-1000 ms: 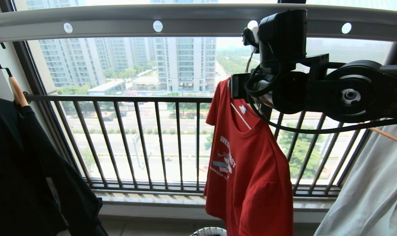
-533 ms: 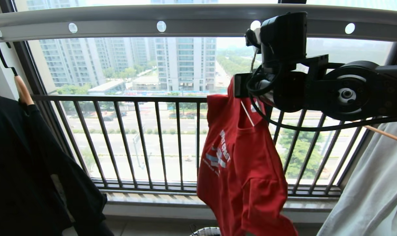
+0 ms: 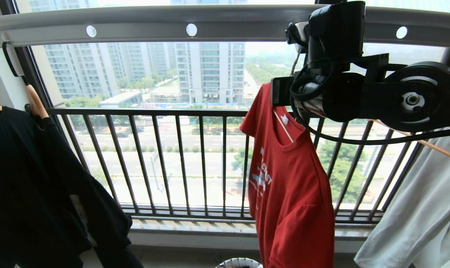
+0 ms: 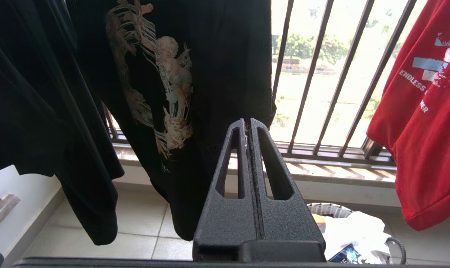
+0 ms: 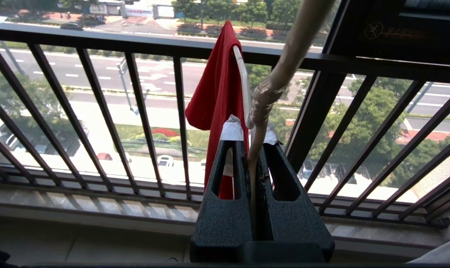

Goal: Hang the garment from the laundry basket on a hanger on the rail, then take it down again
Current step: Take the clothes off the clothes rack

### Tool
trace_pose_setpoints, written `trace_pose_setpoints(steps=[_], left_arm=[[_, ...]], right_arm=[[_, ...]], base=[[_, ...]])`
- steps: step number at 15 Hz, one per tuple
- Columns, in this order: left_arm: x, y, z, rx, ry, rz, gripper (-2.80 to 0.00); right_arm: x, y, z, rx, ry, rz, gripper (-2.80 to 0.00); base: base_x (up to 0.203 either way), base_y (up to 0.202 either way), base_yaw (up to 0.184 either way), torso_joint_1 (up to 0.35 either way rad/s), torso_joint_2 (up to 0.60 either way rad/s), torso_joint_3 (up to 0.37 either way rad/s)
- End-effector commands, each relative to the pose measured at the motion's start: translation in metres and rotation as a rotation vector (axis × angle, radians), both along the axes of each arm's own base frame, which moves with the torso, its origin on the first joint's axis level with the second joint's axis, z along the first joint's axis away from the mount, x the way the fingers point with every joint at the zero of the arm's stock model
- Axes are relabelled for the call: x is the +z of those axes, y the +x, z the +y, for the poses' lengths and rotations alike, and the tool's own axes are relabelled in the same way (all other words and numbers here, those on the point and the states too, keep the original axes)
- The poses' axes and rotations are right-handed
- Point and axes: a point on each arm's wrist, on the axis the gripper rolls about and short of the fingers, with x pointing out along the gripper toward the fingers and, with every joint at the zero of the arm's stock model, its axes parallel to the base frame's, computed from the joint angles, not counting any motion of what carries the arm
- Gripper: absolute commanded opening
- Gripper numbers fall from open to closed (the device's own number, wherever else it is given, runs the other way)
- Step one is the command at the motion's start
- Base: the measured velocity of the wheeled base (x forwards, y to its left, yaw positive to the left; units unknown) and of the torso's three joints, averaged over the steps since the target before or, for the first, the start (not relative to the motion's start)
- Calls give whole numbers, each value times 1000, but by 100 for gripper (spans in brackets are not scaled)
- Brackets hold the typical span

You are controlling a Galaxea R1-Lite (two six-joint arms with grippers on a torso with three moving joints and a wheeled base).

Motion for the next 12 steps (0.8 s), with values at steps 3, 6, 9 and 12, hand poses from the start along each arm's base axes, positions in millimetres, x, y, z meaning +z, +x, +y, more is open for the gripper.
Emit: trace_pose_setpoints(steps=[3, 6, 9, 12], left_arm=[[0, 0, 0, 0, 0, 2, -280], [0, 0, 0, 0, 0, 1, -280], [0, 0, 0, 0, 0, 2, -280], [0, 0, 0, 0, -1, 1, -280]], right_arm=[[8, -13, -7, 4, 5, -12, -280], [18, -27, -7, 28, 18, -34, -280], [28, -49, -3, 83, 15, -55, -280], [36, -70, 1, 135, 21, -71, -280]], base=[[0, 0, 0, 0, 0, 0], [0, 0, 0, 0, 0, 0], [0, 0, 0, 0, 0, 0], [0, 0, 0, 0, 0, 0]])
